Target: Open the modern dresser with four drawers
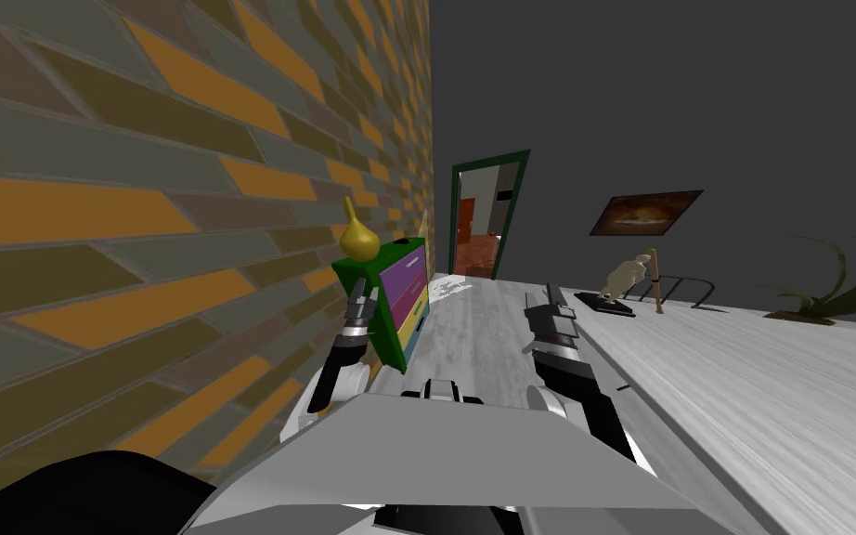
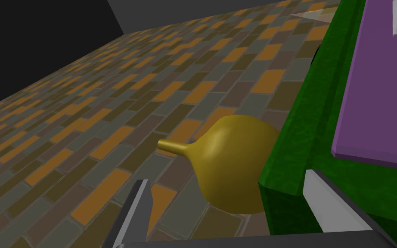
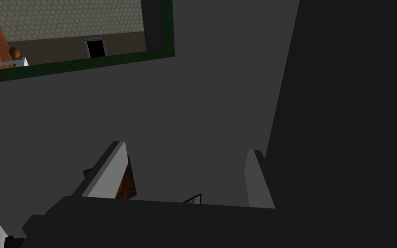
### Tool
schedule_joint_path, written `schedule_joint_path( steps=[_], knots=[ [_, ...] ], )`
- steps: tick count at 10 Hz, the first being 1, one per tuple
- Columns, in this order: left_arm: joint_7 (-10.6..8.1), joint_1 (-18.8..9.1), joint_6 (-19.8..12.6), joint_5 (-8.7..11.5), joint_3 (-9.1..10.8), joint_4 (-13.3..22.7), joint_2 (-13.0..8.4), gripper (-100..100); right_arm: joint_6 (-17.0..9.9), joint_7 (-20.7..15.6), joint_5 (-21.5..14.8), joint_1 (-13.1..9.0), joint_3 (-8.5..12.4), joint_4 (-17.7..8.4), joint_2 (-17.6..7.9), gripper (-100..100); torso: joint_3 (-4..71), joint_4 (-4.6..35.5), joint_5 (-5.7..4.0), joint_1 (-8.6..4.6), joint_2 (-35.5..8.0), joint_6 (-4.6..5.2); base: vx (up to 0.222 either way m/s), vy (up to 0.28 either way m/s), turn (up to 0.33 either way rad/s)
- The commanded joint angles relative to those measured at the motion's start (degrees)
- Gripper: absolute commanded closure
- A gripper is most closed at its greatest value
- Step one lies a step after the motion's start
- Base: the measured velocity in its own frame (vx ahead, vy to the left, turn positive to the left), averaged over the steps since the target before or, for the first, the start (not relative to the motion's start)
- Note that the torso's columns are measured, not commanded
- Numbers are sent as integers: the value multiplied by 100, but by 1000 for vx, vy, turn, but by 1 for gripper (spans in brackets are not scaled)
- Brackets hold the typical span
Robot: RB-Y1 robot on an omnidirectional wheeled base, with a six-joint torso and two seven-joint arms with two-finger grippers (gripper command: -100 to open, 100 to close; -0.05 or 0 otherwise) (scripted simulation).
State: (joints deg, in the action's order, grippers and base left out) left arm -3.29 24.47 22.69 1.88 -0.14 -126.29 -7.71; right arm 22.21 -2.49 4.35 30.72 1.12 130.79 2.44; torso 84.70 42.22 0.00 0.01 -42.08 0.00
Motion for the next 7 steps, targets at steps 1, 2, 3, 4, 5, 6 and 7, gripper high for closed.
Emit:
schedule_joint_path(
  steps=[1,2,3,4,5,6,7],
  knots=[
    [42,-146,-285,0,77,251,-1,-100,0,0,0,0,0,0,0,0,-9,4,0,0,-16,-1,200,-62,14],
    [56,-198,-382,0,104,333,31,-100,0,0,0,0,0,0,0,0,-15,7,-1,-3,-24,0,195,-57,10],
    [69,-248,-476,0,130,412,56,-100,0,0,0,-1,0,0,0,0,-17,8,0,-1,-28,0,154,-49,8],
    [83,-298,-568,-1,155,491,62,-100,0,0,0,-1,0,0,0,0,-23,10,0,1,-38,0,146,-55,11],
    [96,-347,-660,-1,180,569,36,-100,0,0,0,-1,0,0,0,0,-21,10,0,-2,-34,0,137,-58,10],
    [109,-396,-752,-1,206,649,-7,-100,0,0,0,-2,0,0,0,0,-18,8,-1,-2,-30,0,157,-67,7],
    [123,-448,-848,-1,232,732,-51,-100,0,0,0,-1,0,0,0,0,-11,5,-1,-4,-17,0,173,-58,12]
  ],
)
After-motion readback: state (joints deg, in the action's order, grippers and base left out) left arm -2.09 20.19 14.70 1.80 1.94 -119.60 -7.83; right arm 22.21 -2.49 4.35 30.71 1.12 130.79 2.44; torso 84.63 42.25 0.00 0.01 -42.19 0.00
